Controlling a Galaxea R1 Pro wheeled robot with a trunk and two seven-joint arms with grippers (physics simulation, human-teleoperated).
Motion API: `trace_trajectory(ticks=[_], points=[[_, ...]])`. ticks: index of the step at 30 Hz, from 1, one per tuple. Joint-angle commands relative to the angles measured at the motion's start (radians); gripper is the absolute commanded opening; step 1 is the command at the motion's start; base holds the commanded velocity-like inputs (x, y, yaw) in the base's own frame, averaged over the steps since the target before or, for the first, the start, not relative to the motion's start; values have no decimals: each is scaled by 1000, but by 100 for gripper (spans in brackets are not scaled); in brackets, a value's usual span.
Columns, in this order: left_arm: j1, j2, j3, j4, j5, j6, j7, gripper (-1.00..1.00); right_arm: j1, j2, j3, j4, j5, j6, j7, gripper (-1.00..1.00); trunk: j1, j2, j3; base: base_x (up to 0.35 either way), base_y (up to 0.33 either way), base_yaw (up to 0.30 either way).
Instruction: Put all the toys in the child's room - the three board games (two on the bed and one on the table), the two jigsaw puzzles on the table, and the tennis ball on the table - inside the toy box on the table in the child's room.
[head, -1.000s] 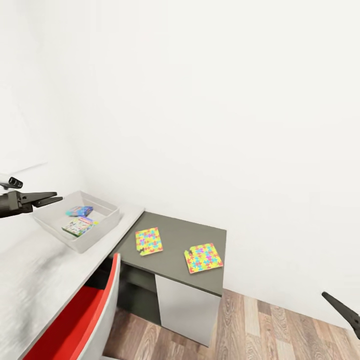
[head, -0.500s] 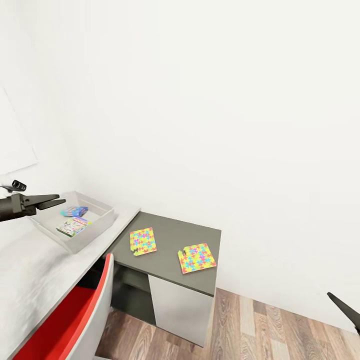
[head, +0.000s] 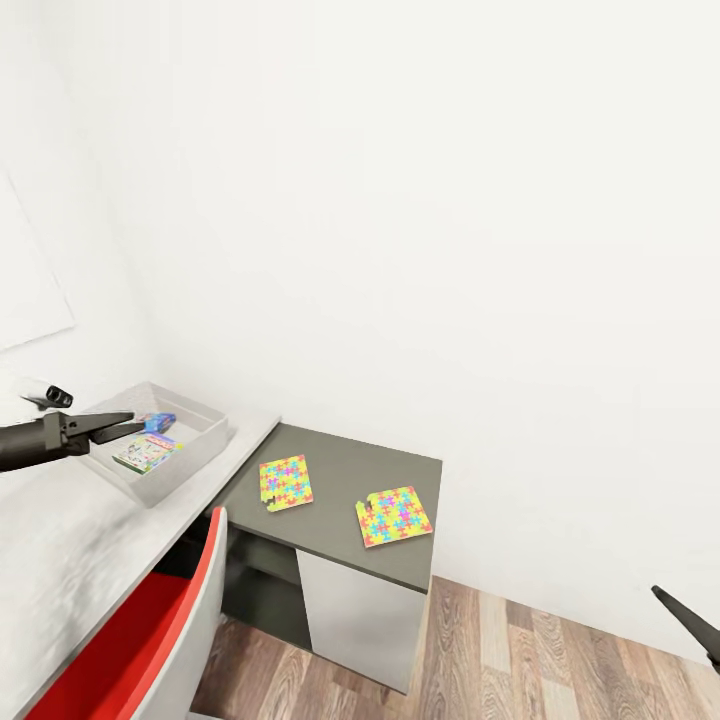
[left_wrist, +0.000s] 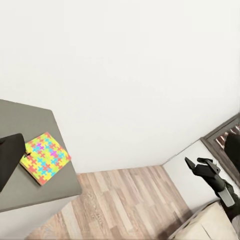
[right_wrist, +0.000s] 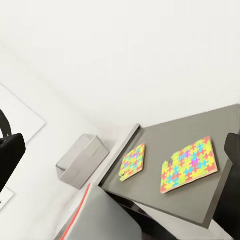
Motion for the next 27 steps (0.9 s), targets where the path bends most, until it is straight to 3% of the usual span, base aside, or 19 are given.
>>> trace_trajectory(ticks=[1,10,19,27], points=[[14,-10,0,1,0,9,-4,100,-1,0,-2,1,2,17,4,100,1,-2,-2,0,0,0],[69,-48,0,2,1,-4,-4,100,-1,1,-5,0,5,25,3,100,1,-2,-2,0,0,0],[111,-63,0,3,3,-61,-4,100,-2,1,-3,6,7,23,2,100,1,-2,-1,0,0,-17],[117,-77,4,1,4,-73,-4,100,-2,1,-3,9,6,23,2,100,1,-2,6,0,-9,-159]])
